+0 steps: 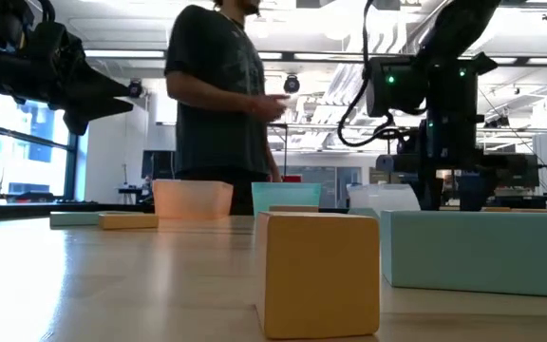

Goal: Sort & place blocks by color
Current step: Put the brown block into the transparent bin

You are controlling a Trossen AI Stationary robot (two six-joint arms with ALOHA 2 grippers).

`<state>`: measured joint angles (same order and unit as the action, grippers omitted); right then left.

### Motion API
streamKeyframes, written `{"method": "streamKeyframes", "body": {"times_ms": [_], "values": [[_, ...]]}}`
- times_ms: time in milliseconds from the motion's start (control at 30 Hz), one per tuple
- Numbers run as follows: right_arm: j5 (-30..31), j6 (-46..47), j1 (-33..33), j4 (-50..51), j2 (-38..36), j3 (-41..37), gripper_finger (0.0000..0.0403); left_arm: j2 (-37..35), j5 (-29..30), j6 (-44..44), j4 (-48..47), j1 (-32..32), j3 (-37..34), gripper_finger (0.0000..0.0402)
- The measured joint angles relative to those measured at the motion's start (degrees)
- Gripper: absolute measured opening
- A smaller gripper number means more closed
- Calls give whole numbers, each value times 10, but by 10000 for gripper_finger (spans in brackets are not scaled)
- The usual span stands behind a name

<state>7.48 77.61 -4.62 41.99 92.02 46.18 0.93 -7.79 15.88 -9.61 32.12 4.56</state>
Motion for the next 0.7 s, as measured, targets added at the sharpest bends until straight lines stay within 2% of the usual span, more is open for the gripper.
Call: {"method": "streamKeyframes", "body": {"times_ms": [167,433,700], "values": [[-13,11,0,-4,14,2,206,0,0,0,0,0,0,168],[-17,8,0,-8,14,2,103,0,0,0,0,0,0,168],[-26,5,1,-15,-11,-3,101,0,0,0,0,0,0,168]]}}
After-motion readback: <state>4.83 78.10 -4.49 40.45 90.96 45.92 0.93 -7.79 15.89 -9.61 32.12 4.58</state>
